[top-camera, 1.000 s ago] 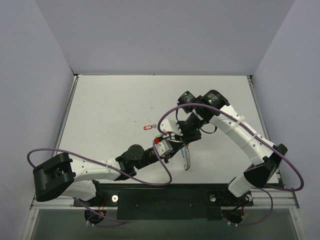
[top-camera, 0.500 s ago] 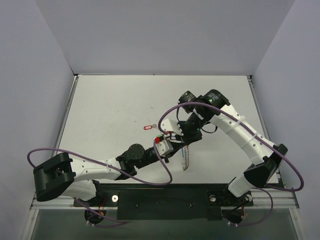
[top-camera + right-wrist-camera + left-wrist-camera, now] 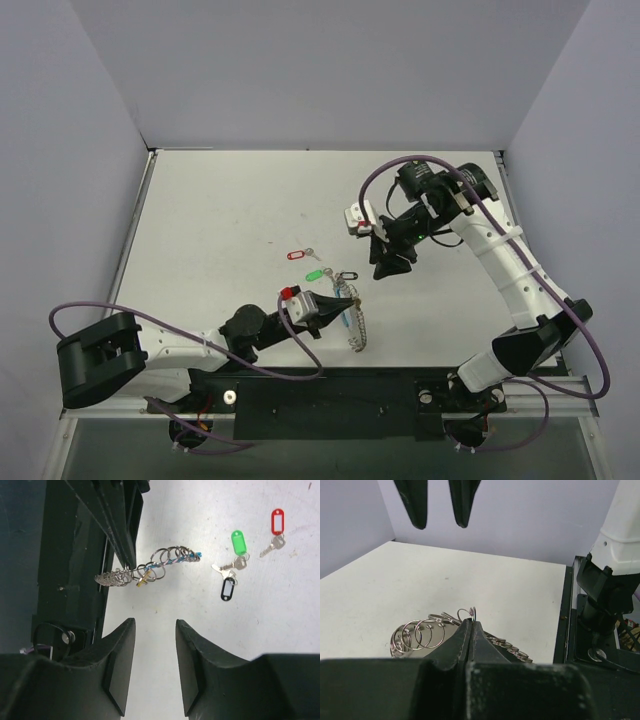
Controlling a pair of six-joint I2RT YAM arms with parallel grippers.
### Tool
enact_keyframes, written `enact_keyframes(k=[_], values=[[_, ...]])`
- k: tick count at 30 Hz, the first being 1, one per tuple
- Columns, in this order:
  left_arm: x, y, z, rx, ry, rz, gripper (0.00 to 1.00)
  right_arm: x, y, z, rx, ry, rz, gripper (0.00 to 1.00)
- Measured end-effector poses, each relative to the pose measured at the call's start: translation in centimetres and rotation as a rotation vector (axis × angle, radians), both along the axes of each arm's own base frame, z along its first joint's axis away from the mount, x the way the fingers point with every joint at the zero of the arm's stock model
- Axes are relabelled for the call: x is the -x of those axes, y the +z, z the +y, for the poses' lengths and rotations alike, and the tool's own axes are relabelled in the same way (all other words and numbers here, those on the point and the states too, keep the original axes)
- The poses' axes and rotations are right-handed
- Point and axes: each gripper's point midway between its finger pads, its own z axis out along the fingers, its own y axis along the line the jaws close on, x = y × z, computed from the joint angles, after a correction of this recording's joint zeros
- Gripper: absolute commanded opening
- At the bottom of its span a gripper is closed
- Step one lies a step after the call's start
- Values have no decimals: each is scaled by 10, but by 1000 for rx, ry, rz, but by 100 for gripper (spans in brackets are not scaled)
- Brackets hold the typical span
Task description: Put the keys on the keyring
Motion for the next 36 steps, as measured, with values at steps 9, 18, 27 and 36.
enact_keyframes(k=[9,18,27,36], values=[[-4,25,12,129,9,43,0,31,10,13,-218,100,100,35],[-9,40,10,174,23,63,0,36,25,20,-280,102,122,36],[-17,73,8,245,37,29,0,39,24,18,-245,21,200,31],[-18,78,8,256,37,24,0,40,24,16,-219,-43,249,31]])
